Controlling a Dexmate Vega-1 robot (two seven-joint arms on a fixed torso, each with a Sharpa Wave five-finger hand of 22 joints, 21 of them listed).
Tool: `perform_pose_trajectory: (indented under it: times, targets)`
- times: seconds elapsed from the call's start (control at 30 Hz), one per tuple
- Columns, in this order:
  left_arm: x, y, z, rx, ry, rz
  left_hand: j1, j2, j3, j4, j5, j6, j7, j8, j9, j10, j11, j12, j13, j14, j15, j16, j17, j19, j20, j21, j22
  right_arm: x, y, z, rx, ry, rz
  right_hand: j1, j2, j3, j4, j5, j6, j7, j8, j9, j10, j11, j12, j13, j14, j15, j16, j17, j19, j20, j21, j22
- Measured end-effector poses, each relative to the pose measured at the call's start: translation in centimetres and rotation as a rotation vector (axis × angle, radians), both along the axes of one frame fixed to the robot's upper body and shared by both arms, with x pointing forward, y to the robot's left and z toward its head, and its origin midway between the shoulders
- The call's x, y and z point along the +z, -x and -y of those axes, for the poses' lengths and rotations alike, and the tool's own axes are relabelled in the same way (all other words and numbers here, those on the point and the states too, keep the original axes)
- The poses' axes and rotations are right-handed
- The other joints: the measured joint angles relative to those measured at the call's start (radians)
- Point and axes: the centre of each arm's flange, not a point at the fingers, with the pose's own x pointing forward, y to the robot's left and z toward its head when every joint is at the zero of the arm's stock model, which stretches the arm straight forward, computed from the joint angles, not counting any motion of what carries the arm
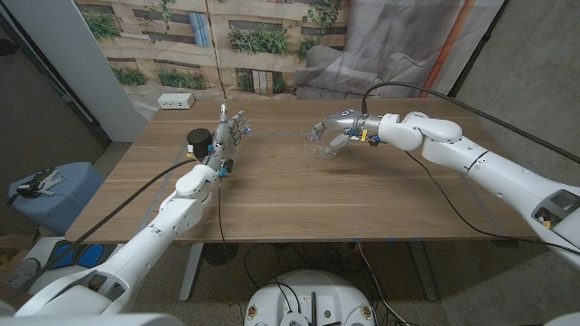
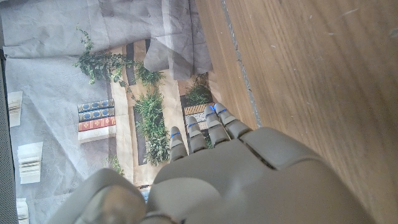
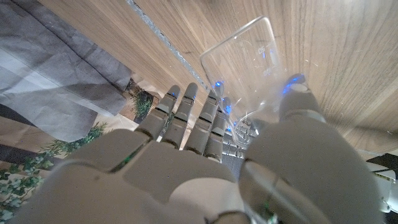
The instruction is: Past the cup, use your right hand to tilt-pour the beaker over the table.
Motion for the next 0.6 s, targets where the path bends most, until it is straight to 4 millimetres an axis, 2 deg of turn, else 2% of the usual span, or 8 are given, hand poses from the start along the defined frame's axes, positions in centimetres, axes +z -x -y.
perform_pose_trajectory:
  times: [0.6]
  targets:
    - [-0.01,0.0,0.02,0.0,0.0,0.0,0.0,0.0,-0.004,-0.004,0.0,0.0,0.0,0.0,0.0,0.0,0.0,0.0,0.0,0.0,0.0,0.0,0.0,0.0,0.0,0.0,0.0,0.22,0.08,-0.83,-0.064,0.129,0.071,0.01,-0.01,-0.001,-0.001,0.0,0.0,0.0,0.002,0.0,0.005,0.005,-0.001,0.008,0.011,0.0,0.008,-0.002,0.0,0.0,0.0,0.0]
